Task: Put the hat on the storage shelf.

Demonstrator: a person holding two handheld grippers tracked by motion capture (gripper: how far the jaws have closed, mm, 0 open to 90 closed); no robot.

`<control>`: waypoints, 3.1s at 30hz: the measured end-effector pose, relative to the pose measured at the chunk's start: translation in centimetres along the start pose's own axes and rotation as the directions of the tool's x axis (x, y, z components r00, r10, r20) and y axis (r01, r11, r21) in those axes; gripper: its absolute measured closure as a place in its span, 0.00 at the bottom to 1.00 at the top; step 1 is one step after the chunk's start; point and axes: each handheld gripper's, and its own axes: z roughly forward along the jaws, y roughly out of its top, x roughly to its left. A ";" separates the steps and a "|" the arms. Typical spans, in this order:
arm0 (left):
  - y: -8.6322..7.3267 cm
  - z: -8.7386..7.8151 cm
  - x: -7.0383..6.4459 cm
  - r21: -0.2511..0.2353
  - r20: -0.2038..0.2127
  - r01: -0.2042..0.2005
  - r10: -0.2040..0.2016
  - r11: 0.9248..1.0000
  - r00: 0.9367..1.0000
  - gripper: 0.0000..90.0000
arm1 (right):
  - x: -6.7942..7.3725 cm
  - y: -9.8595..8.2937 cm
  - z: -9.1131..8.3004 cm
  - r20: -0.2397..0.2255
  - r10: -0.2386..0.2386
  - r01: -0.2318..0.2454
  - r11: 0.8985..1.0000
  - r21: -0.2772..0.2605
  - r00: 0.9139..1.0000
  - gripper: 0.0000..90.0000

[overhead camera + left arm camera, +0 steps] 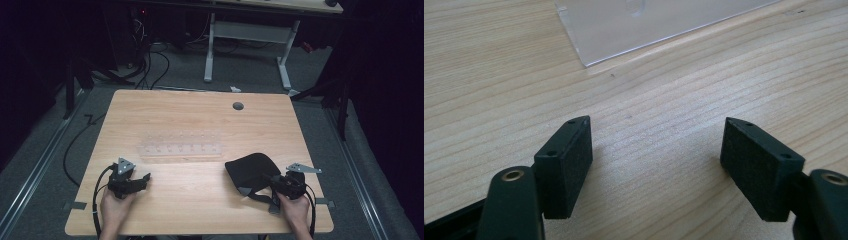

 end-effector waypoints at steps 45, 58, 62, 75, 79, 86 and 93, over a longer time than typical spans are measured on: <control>0.0 0.2 -0.1 0.002 -0.003 -0.001 0.001 1.000 1.000 0.32 | 0.5 1.6 -3.5 -0.131 -0.012 0.000 0.996 -0.094 0.991 0.94; -0.1 0.1 -0.3 0.013 0.009 -0.002 0.002 1.000 1.000 0.29 | 1.7 3.0 -3.4 -0.144 -0.032 0.020 0.996 -0.083 0.989 0.94; -0.1 0.0 -0.5 0.027 0.012 -0.009 0.009 1.000 1.000 0.28 | 2.4 3.6 -3.4 -0.150 -0.048 0.036 0.996 -0.086 0.988 0.94; 0.2 -1.3 -3.6 0.048 0.151 -0.040 0.033 0.998 0.988 0.27 | 3.7 4.3 -3.1 -0.190 -0.041 0.025 0.996 -0.082 0.981 0.94; 0.3 -1.6 -5.7 0.056 0.206 -0.069 0.056 0.996 0.977 0.26 | 4.2 4.6 -2.7 -0.198 -0.042 0.028 0.997 -0.072 0.979 0.94; 0.3 -2.1 -9.1 0.053 0.325 -0.093 0.071 0.994 0.943 0.26 | 5.9 4.9 -1.7 -0.216 -0.061 0.053 0.998 -0.043 0.975 0.94; -0.1 -2.7 -11.9 0.056 0.421 -0.136 0.100 0.989 0.901 0.26 | 6.6 4.9 -1.0 -0.227 -0.065 0.064 0.998 -0.013 0.972 0.94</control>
